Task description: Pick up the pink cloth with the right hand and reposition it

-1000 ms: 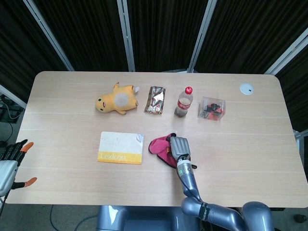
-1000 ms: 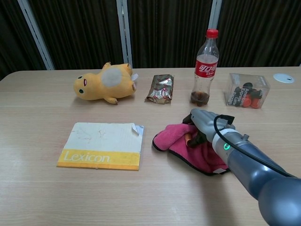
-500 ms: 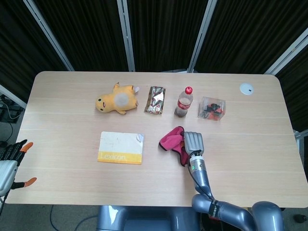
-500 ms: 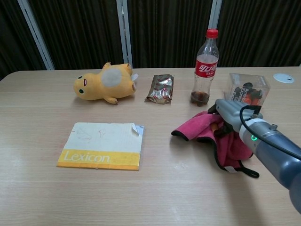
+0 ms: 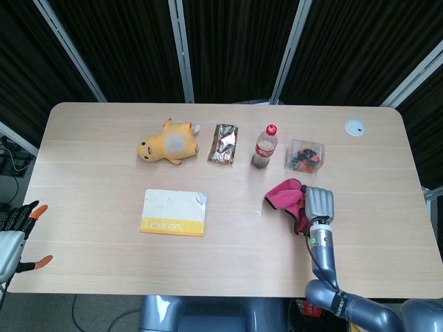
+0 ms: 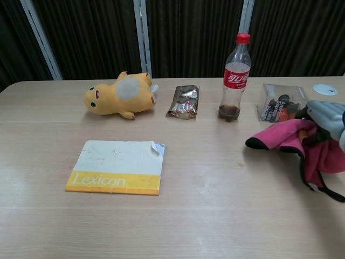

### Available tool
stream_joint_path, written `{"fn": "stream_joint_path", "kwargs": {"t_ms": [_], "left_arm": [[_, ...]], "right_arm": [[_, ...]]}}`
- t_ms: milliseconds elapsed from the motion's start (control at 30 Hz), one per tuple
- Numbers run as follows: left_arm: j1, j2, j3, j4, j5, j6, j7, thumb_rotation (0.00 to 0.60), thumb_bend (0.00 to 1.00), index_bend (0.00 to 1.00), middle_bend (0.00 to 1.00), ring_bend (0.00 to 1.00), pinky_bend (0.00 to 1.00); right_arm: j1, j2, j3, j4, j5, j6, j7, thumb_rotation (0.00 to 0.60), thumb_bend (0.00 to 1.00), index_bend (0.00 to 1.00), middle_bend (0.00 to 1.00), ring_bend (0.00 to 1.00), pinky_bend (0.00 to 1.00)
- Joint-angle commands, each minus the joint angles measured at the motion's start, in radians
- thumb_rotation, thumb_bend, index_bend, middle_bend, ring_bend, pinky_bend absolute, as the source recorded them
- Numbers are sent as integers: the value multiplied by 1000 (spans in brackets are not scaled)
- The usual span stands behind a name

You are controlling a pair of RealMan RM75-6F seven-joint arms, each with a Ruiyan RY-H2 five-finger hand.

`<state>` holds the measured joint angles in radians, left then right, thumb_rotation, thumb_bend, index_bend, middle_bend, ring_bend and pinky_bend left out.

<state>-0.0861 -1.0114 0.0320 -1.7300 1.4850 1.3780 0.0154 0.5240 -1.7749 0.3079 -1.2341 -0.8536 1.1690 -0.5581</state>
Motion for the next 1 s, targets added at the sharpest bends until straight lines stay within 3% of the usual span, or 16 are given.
{"fn": "stream_joint_path", "kwargs": {"t_ms": [33, 600, 1000], "left_arm": [[0, 0, 0, -1, 0, 0, 1, 600, 32, 92, 0, 0, 0], [-2, -3, 2, 3, 9, -2, 3, 600, 33, 92, 0, 0, 0], [-2, -3, 4, 2, 11, 0, 11, 600, 32, 93, 0, 0, 0]], "right_arm": [[-16, 29, 3, -18, 12, 11, -3, 600, 627, 760, 605, 530, 764], [-45, 76, -42, -74, -21, 25, 16, 600, 627, 760, 605, 530, 764], [-122, 261, -47, -299, -29, 76, 56, 600, 626, 756, 604, 521, 765]]}}
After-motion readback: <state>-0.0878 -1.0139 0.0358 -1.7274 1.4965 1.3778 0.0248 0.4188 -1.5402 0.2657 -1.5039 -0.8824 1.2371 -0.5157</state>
